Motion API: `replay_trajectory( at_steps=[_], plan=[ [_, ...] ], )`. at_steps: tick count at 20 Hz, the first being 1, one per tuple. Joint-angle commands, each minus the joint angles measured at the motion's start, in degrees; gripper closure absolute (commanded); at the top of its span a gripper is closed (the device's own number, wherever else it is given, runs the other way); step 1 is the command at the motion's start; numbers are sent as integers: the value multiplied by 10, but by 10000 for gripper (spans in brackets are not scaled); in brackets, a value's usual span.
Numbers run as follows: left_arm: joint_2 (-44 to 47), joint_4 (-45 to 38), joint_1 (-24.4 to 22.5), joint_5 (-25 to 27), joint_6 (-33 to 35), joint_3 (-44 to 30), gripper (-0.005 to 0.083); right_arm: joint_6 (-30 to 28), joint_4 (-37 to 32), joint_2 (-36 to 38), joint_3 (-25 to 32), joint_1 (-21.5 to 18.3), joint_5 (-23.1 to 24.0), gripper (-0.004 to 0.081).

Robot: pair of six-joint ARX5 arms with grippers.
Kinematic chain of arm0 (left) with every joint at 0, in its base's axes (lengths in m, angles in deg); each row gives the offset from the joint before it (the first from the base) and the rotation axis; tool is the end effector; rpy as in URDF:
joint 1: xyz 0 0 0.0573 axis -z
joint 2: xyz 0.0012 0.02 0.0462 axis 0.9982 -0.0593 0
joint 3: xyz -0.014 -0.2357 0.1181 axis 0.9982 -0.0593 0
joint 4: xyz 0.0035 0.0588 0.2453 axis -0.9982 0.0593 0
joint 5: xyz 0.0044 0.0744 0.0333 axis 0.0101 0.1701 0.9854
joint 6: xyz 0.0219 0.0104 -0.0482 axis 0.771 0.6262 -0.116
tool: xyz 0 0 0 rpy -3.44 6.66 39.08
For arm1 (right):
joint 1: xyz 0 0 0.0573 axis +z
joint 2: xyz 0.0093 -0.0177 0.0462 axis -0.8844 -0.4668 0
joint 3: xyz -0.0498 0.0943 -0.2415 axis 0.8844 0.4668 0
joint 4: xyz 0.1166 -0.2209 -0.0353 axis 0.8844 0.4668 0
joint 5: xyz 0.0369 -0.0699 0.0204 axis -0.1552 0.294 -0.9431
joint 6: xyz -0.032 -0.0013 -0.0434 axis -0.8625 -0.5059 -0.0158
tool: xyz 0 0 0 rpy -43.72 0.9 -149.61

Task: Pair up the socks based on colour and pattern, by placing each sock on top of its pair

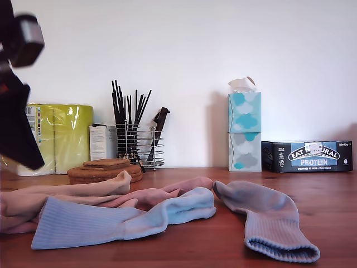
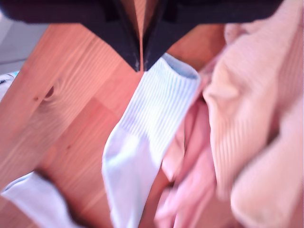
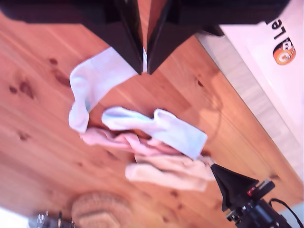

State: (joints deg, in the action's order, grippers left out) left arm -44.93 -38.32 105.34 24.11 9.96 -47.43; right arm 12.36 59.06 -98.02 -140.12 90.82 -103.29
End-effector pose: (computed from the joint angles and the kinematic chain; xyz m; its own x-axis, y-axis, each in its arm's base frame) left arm 0.2052 -0.0816 0.2001 0.2587 -0.5002 -0.8264 0.6475 0.7246 -0.2359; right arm 0.0679 0.0462 0.3274 0.5470 0.6130 -0.5701 -0.7493 0.6622 -0.0069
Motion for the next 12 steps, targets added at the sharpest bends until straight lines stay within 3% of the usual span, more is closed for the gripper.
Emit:
replay_trajectory(
  at_steps=[1, 3, 8, 12],
  plan=[
    [-35, -19, 0, 4, -42, -5, 401, 0, -4, -4, 5, 3, 0, 783],
    [-74, -29, 0, 8, -103, 0, 285, -1, -6, -11, 5, 3, 0, 783],
    [-134, -77, 1, 28, -165, 5, 291, -11, -7, -22, 5, 3, 1, 783],
    [-153, -92, 1, 42, -174, 5, 292, -13, -12, -28, 5, 3, 1, 783]
  ],
)
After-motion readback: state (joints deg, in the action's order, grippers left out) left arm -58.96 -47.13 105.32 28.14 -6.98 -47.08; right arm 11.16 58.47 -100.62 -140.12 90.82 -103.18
